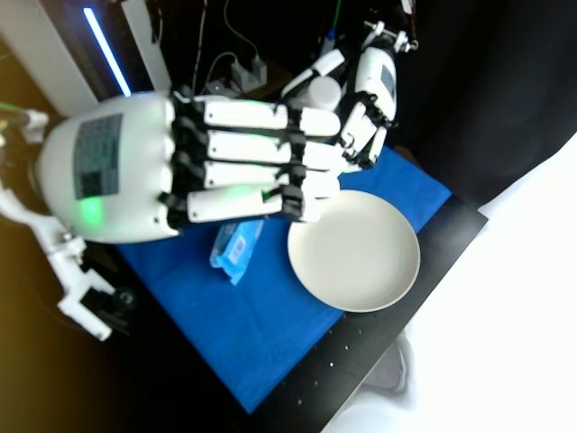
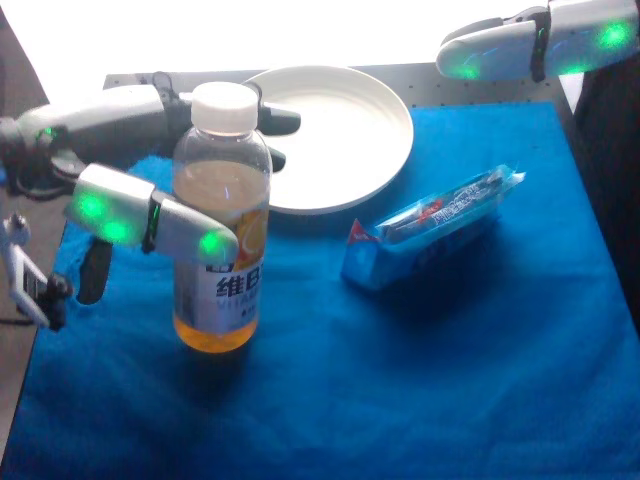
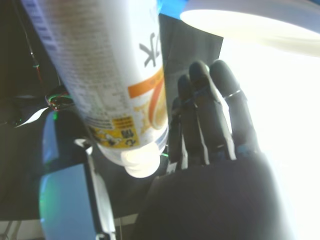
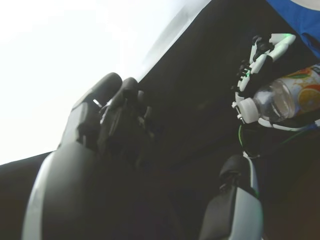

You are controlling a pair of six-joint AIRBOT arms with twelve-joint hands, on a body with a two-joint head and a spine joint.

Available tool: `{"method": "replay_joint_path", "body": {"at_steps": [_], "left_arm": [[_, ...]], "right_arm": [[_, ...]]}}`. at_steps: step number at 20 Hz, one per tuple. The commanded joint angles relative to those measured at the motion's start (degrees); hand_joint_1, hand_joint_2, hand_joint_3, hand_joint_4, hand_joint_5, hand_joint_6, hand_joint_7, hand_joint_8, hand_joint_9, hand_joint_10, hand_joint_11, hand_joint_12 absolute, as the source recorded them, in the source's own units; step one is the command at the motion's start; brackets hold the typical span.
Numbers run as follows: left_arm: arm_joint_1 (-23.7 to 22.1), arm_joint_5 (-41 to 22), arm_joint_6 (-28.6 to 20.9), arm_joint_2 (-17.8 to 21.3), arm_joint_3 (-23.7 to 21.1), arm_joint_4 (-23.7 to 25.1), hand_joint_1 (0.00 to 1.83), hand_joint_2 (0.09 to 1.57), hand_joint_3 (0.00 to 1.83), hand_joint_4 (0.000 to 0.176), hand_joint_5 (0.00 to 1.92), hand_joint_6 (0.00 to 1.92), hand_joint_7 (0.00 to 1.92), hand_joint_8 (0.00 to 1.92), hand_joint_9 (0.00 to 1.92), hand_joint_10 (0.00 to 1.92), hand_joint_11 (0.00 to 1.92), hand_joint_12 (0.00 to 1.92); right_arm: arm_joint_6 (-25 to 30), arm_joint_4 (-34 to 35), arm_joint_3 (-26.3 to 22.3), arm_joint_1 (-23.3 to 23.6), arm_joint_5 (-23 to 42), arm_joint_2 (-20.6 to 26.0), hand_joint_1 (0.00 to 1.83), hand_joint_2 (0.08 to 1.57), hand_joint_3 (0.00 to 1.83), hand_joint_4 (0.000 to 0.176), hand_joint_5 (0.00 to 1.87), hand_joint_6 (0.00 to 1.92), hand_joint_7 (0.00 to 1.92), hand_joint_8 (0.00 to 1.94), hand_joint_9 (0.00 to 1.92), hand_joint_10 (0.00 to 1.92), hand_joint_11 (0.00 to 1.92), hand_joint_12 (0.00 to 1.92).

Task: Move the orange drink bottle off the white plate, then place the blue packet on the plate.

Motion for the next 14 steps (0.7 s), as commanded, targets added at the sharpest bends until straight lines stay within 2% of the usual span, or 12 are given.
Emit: {"method": "replay_joint_path", "body": {"at_steps": [1, 2, 3, 4, 5, 6, 7, 8, 9, 10, 11, 14], "left_arm": [[-0.13, -5.55, -0.04, 0.56, -0.35, -3.03, 0.67, 0.90, 0.01, 0.101, 0.17, 0.00, 0.39, 0.00, 0.46, 0.00, 0.09, 1.26], [0.32, -5.87, 0.14, 0.99, -1.02, -3.12, 0.64, 0.85, 0.00, 0.113, 0.13, 0.00, 0.33, 0.00, 0.41, 0.00, 0.06, 1.22], [0.58, -6.02, 0.40, 1.33, -1.61, -3.12, 0.64, 0.83, 0.00, 0.130, 0.11, 0.00, 0.31, 0.00, 0.39, 0.00, 0.04, 1.23], [0.94, -6.17, 0.56, 1.64, -2.10, -3.12, 0.59, 0.86, 0.01, 0.131, 0.09, 0.00, 0.29, 0.00, 0.37, 0.00, 0.02, 1.23], [1.45, -6.47, 0.92, 2.04, -2.65, -3.46, 0.57, 0.87, 0.01, 0.115, 0.06, 0.00, 0.27, 0.00, 0.35, 0.00, 0.02, 1.23], [1.59, -6.54, 1.21, 2.20, -2.83, -3.63, 0.52, 0.90, 0.01, 0.119, 0.06, 0.00, 0.26, 0.00, 0.36, 0.00, 0.03, 1.20], [1.85, -6.66, 1.57, 2.51, -3.14, -3.91, 0.45, 0.97, 0.01, 0.139, 0.07, 0.00, 0.27, 0.00, 0.38, 0.00, 0.06, 1.15], [2.09, -6.78, 1.74, 2.74, -3.40, -4.11, 0.47, 0.98, 0.00, 0.095, 0.05, 0.00, 0.26, 0.00, 0.40, 0.01, 0.08, 1.18], [2.46, -6.98, 2.17, 3.07, -3.76, -4.54, 0.52, 0.90, 0.00, 0.110, 0.03, 0.00, 0.25, 0.00, 0.39, 0.00, 0.08, 1.16], [2.84, -7.23, 2.69, 3.47, -4.18, -5.06, 0.60, 0.83, 0.00, 0.154, 0.00, 0.00, 0.20, 0.00, 0.34, 0.00, 0.07, 1.09], [3.20, -7.48, 3.01, 3.83, -4.53, -5.48, 0.60, 0.81, 0.00, 0.172, 0.00, 0.00, 0.17, 0.00, 0.30, 0.00, 0.03, 1.06], [3.92, -7.96, 4.14, 4.81, -5.57, -6.55, 0.68, 0.69, 0.00, 0.176, 0.00, 0.00, 0.12, 0.00, 0.23, 0.00, 0.01, 0.81]], "right_arm": [[0.29, 2.10, -0.20, 0.57, 7.04, 0.13, 0.61, 0.79, 0.00, 0.015, 0.40, 0.00, 0.44, 0.00, 0.52, 0.00, 0.05, 1.18], [0.29, 2.10, -0.22, 0.57, 7.08, 0.12, 0.64, 0.80, 0.01, 0.004, 0.40, 0.00, 0.44, 0.00, 0.52, 0.00, 0.05, 1.19], [0.29, 2.10, -0.22, 0.57, 7.09, 0.11, 0.64, 0.80, 0.01, 0.010, 0.40, 0.00, 0.46, 0.01, 0.54, 0.01, 0.08, 1.20], [0.29, 2.10, -0.22, 0.57, 7.10, 0.11, 0.63, 0.80, 0.00, 0.010, 0.40, 0.00, 0.47, 0.01, 0.57, 0.02, 0.10, 1.21], [0.29, 2.10, -0.21, 0.57, 7.11, 0.11, 0.62, 0.80, 0.00, 0.014, 0.40, 0.00, 0.46, 0.00, 0.55, 0.01, 0.05, 1.20], [0.29, 2.10, -0.21, 0.57, 7.12, 0.11, 0.62, 0.79, 0.00, 0.017, 0.40, 0.00, 0.46, 0.00, 0.55, 0.01, 0.05, 1.20], [0.29, 2.10, -0.21, 0.57, 7.14, 0.13, 0.63, 0.79, 0.00, 0.021, 0.40, 0.00, 0.46, 0.00, 0.54, 0.01, 0.04, 1.20], [0.29, 2.10, -0.22, 0.57, 7.15, 0.13, 0.62, 0.79, 0.00, 0.013, 0.40, 0.00, 0.49, 0.00, 0.58, 0.01, 0.11, 1.20], [0.29, 2.09, -0.22, 0.57, 7.17, 0.09, 0.62, 0.78, 0.00, 0.014, 0.40, 0.00, 0.50, 0.00, 0.59, 0.02, 0.14, 1.20], [0.29, 2.09, -0.22, 0.57, 7.18, 0.07, 0.62, 0.81, 0.01, 0.012, 0.40, 0.00, 0.48, 0.00, 0.57, 0.01, 0.12, 1.19], [0.29, 2.09, -0.23, 0.57, 7.20, 0.07, 0.63, 0.82, 0.01, 0.013, 0.40, 0.00, 0.48, 0.00, 0.56, 0.00, 0.11, 1.18], [0.29, 2.08, -0.27, 0.57, 7.21, 0.03, 0.59, 0.81, 0.00, 0.026, 0.39, 0.00, 0.45, 0.00, 0.51, 0.00, 0.08, 1.17]]}}
